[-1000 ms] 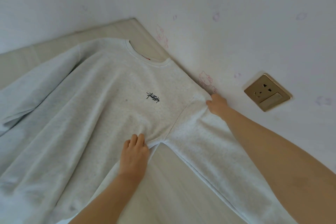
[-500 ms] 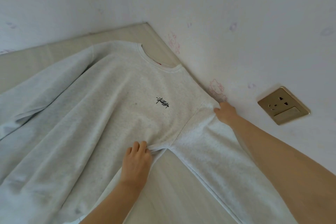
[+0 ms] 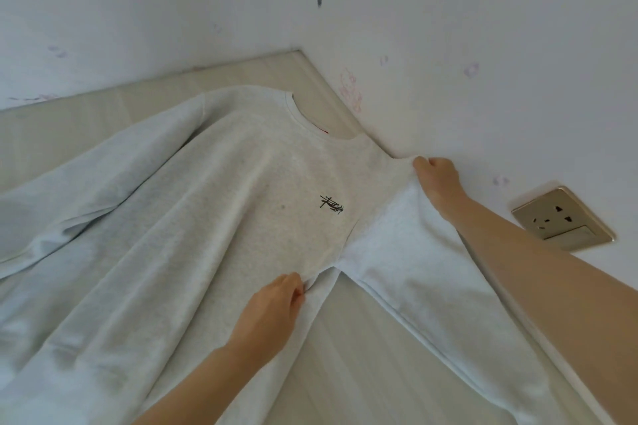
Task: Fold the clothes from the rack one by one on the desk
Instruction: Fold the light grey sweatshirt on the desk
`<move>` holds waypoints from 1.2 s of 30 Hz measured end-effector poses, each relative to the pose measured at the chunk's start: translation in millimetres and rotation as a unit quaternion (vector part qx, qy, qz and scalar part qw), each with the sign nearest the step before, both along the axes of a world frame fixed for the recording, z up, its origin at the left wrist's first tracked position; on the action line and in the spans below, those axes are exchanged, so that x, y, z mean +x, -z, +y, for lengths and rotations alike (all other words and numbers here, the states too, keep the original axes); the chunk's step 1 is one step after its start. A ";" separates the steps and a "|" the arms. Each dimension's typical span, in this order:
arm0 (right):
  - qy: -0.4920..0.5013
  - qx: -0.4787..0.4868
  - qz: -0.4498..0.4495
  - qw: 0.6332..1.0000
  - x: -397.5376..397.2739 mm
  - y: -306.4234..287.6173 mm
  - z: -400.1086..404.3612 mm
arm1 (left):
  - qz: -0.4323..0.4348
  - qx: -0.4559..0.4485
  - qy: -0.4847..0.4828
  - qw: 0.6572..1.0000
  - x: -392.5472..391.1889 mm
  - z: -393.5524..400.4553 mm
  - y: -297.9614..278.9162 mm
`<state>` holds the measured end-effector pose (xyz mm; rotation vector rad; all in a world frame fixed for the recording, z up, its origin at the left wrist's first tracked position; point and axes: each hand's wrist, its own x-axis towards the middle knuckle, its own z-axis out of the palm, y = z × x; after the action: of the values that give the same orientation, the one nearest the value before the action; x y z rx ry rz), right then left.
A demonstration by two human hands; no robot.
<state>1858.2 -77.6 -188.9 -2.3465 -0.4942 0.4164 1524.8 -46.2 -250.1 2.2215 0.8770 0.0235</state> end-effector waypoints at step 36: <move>-0.656 -0.115 -0.238 0.707 -181.4 70.7 71.8 | 0.092 0.022 -0.143 0.985 -81.4 27.6 25.7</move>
<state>1676.8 -5.8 -259.6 -1.8724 -2.5034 0.4648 1443.4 -18.6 -275.7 2.1439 1.3042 -0.0291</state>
